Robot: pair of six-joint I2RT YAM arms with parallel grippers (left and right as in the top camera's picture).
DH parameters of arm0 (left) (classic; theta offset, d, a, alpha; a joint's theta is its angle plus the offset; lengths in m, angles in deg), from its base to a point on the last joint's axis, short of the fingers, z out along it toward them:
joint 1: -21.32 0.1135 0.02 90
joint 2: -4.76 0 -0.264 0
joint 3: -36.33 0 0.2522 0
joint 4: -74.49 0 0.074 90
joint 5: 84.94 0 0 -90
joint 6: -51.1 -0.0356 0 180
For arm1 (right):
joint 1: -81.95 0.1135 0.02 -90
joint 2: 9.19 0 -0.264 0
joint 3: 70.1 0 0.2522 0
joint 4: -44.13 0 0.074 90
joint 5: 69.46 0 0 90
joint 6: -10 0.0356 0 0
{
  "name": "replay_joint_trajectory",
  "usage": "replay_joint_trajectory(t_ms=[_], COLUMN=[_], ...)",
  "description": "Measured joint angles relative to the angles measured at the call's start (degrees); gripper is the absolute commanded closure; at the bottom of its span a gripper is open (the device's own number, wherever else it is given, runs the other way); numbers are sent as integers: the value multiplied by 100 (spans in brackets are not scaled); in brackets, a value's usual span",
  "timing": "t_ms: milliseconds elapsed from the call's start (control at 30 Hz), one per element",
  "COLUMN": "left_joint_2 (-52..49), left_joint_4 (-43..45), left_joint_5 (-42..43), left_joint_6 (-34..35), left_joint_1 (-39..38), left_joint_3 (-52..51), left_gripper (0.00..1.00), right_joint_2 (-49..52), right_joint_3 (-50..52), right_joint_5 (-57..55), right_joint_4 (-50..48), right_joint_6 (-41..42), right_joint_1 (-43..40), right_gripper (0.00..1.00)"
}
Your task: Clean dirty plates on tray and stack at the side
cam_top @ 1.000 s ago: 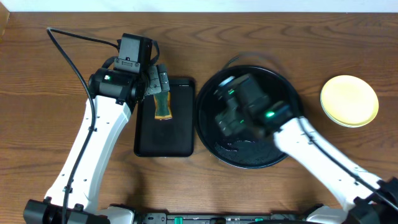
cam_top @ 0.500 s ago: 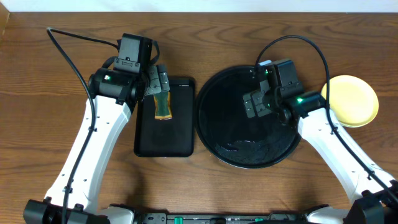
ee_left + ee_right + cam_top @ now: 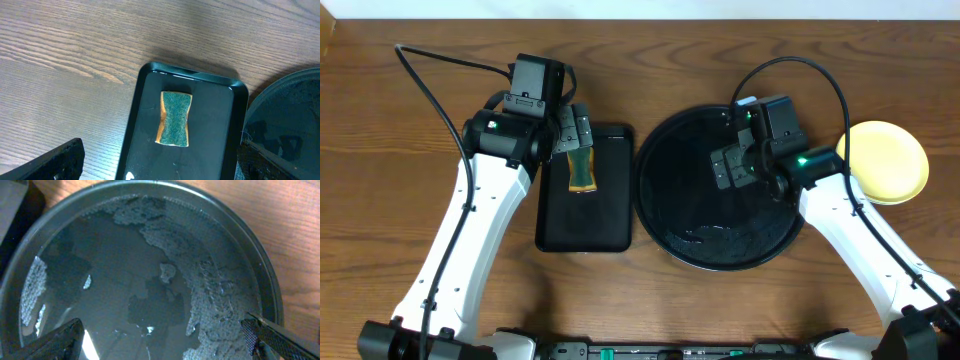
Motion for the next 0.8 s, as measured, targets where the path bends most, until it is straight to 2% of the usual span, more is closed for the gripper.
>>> replay_joint_trajectory(t_ms=[167, 300, 467, 533, 667, 800], left_joint_2=[0, 0, 0, 0, 0, 0], left_joint_4=[0, 0, 2, -2, -2, -2], left_joint_5=[0, -2, -2, 0, -2, -4], left_joint_6=[0, 0, 0, 0, 0, 0], left_joint_1=[0, 0, 0, 0, 0, 0], left_joint_3=[0, 0, 0, 0, 0, 0], left_gripper=[2, 2, 2, 2, 2, 2], right_joint_2=[-63, -592, -1991, -2830, -4044, -5305], right_joint_3=[7, 105, 581, 1106, 2092, 3292], right_joint_5=[-68, -87, -103, -116, -133, -131], right_joint_4=[-527, -1311, -2962, -3582, -4070, -4124], right_joint_6=[-74, -337, -575, -623, -656, -656], right_joint_1=[0, -37, -306, -494, -721, -966], right_gripper=[1, 1, 1, 1, 1, 1])
